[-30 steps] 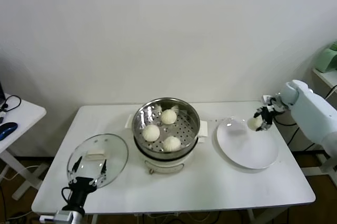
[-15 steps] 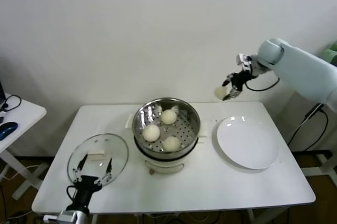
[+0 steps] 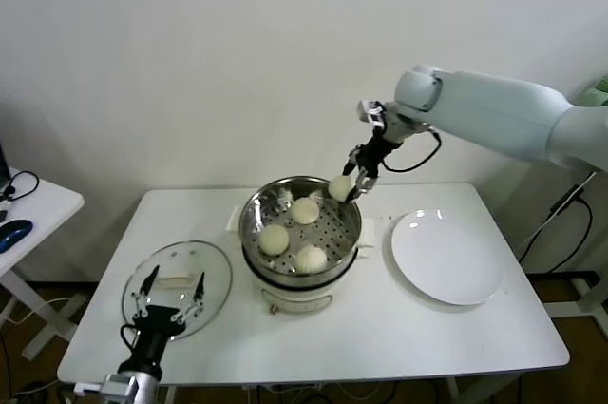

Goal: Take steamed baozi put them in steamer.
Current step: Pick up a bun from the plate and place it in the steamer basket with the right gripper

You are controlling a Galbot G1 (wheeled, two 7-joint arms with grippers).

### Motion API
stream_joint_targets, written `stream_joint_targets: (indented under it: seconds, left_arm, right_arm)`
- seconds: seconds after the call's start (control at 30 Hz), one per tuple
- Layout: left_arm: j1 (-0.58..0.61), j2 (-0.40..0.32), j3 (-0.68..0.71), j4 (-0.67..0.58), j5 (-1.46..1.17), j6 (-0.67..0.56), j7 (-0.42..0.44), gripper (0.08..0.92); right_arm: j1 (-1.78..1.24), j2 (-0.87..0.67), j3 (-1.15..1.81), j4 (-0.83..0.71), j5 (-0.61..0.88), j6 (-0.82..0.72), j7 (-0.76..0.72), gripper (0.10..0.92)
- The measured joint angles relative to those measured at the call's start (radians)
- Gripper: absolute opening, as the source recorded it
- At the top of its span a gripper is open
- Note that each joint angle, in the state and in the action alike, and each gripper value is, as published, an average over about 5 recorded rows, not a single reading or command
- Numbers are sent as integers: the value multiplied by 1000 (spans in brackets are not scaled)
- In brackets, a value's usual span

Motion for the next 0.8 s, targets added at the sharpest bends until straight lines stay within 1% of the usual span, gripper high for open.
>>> stream_joint_targets:
  seconds: [0.23, 0.47, 0.8]
  left_arm:
    - [4, 3, -1, -19, -7, 3, 0, 823]
    - [3, 8, -8, -28, -17, 5, 0, 823]
    - [-7, 10, -6, -23, -23, 6, 0, 823]
  right_arm:
    - [-1, 68, -72, 14, 46, -17, 14, 670]
    - [-30, 124, -111, -30, 59, -15, 11, 670]
    - [-70, 162, -136, -84, 47, -8, 2, 670]
